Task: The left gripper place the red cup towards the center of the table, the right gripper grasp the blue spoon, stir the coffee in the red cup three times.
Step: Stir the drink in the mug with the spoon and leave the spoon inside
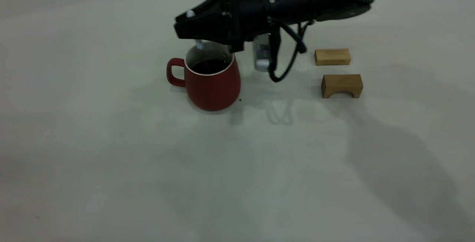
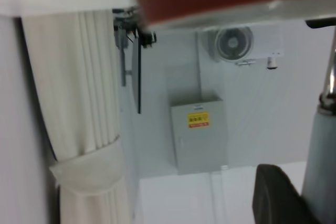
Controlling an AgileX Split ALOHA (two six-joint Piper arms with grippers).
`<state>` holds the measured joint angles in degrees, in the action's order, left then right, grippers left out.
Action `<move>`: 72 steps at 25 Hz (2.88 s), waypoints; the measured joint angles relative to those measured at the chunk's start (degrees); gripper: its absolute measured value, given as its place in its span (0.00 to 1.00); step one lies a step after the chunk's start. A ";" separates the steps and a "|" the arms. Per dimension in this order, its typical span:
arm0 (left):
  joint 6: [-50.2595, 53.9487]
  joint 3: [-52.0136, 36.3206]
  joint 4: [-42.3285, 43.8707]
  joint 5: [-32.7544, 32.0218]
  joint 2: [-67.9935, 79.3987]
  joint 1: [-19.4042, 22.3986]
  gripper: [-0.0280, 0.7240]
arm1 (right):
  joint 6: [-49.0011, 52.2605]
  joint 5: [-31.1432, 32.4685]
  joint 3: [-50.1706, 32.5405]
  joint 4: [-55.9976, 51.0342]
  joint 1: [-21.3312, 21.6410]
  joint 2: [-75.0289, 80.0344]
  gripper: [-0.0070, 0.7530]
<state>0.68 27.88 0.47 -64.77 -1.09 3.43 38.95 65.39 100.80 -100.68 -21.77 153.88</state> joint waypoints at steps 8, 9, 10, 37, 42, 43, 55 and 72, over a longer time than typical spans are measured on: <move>0.00 0.00 0.00 0.00 0.00 0.00 0.73 | 0.00 0.20 -0.11 1.52 3.50 0.19 0.18; 0.00 0.00 0.00 0.00 0.00 0.00 0.73 | 0.00 0.10 -1.49 1.52 3.99 -0.50 0.18; 0.00 0.00 0.00 0.00 0.00 0.00 0.73 | 0.00 0.05 -3.17 1.46 4.27 -1.17 0.18; -0.06 0.00 0.00 0.00 0.00 0.00 0.73 | -0.52 0.31 -7.34 -0.01 2.08 -3.18 0.18; -0.06 0.00 0.00 0.00 0.00 0.00 0.73 | -0.52 0.31 -3.91 -0.06 -0.81 -1.52 0.18; -0.06 0.00 0.00 0.00 0.00 0.00 0.73 | -0.52 0.36 -2.30 -0.06 -1.04 -0.77 0.18; -0.06 0.00 0.00 0.00 0.00 0.00 0.73 | -0.66 0.31 -7.17 0.01 3.36 -2.41 0.18; -0.06 0.00 0.00 0.00 0.00 0.00 0.73 | -17.18 0.31 -7.82 5.36 2.85 -4.57 0.48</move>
<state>0.61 27.88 0.47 -64.77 -1.09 3.43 21.76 65.69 92.98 -95.32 -18.92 149.31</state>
